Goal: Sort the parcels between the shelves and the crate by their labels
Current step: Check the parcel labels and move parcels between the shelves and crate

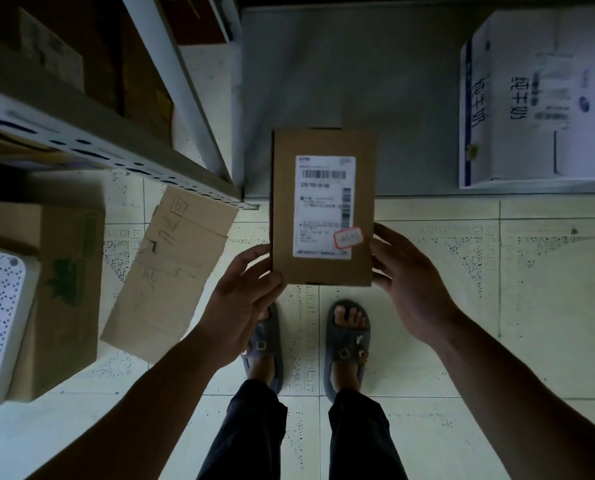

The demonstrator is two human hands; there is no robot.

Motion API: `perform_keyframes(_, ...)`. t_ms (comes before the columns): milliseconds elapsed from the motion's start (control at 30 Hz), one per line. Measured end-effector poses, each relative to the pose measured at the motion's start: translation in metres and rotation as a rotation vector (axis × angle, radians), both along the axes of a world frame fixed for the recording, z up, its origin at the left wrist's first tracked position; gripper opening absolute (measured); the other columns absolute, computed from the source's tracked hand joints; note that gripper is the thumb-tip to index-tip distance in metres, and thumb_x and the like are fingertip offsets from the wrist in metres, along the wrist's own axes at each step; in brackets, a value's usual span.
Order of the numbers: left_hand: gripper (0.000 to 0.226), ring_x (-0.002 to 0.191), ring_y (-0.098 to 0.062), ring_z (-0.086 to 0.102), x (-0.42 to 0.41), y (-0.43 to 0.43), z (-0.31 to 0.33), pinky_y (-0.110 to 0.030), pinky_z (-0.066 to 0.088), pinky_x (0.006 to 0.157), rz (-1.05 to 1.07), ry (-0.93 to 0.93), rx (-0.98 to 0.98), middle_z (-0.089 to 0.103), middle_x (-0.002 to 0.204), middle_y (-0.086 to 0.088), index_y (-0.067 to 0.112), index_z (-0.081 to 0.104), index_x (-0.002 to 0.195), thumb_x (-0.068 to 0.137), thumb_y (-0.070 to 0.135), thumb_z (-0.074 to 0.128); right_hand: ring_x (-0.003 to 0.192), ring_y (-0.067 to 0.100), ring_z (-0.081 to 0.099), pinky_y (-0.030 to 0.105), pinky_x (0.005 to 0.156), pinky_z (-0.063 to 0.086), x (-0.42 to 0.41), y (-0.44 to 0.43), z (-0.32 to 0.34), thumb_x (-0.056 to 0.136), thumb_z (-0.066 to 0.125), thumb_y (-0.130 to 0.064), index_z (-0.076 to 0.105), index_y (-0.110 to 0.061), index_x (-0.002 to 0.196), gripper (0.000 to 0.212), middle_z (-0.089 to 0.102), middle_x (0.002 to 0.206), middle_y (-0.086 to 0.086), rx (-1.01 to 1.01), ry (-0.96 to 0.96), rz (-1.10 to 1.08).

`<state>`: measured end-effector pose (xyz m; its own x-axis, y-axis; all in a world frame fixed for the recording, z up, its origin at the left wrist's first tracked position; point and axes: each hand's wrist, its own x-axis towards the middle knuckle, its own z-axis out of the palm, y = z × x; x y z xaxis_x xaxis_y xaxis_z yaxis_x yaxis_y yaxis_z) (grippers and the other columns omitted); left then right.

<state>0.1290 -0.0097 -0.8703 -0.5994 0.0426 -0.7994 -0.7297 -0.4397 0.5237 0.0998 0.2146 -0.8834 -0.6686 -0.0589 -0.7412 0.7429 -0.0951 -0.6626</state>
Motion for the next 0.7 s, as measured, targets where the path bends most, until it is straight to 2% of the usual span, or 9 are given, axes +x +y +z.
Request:
perform_keyframes(100,0.04,0.11,-0.025,0.066,0.005,-0.002,0.011,-0.027,0.054,0.09,0.0,0.045,0.06,0.069,0.117,-0.013,0.011,0.054,0.114,0.076,-0.001,0.058,0.098,0.006,0.07,0.021,0.073,0.056,0.002,0.0,0.011,0.097,0.052,-0.016,0.061,-0.031,0.118,0.027,0.075,0.103,-0.011,-0.028,0.08,0.034)
perform_keyframes(267,0.043,0.11,-0.027,0.065,0.012,-0.003,0.025,-0.029,0.054,0.089,0.042,0.104,0.155,0.067,0.117,-0.016,0.016,0.066,0.108,0.068,0.0,0.065,0.112,0.021,0.066,0.033,0.084,0.053,0.011,0.005,0.022,0.096,0.052,-0.015,0.056,-0.014,0.132,0.037,0.07,0.119,0.004,-0.115,0.155,-0.008)
perform_keyframes(467,0.039,0.111,-0.029,0.064,0.03,-0.003,0.03,-0.027,0.054,0.086,0.026,0.144,0.178,0.067,0.117,-0.015,0.019,0.07,0.105,0.074,-0.004,0.06,0.113,0.021,0.065,0.034,0.085,0.053,0.026,0.006,0.031,0.087,0.055,-0.024,0.057,-0.019,0.131,0.044,0.07,0.121,0.002,-0.158,0.179,-0.032)
perform_keyframes(533,0.042,0.116,-0.03,0.062,0.032,-0.003,0.031,-0.028,0.053,0.088,0.001,0.152,0.179,0.064,0.123,-0.017,0.017,0.066,0.113,0.074,0.0,0.065,0.114,0.021,0.065,0.038,0.087,0.05,0.031,0.006,0.032,0.082,0.061,-0.033,0.056,-0.019,0.133,0.053,0.069,0.121,0.002,-0.144,0.164,-0.048)
perform_keyframes(600,0.052,0.119,-0.029,0.059,0.032,-0.004,0.029,-0.031,0.051,0.093,-0.041,0.156,0.147,0.061,0.129,-0.016,0.013,0.054,0.127,0.079,0.003,0.071,0.113,0.024,0.065,0.044,0.088,0.05,0.035,0.003,0.032,0.08,0.063,-0.036,0.056,-0.018,0.134,0.056,0.069,0.121,0.004,-0.143,0.141,-0.082)
perform_keyframes(700,0.064,0.124,-0.026,0.056,0.033,0.005,0.033,-0.039,0.045,0.103,-0.115,0.125,0.08,0.058,0.134,-0.012,0.016,0.04,0.14,0.081,0.008,0.063,0.111,0.026,0.065,0.051,0.093,0.048,0.042,-0.004,0.037,0.076,0.07,-0.041,0.058,-0.016,0.129,0.059,0.07,0.118,0.007,-0.162,0.115,-0.153)
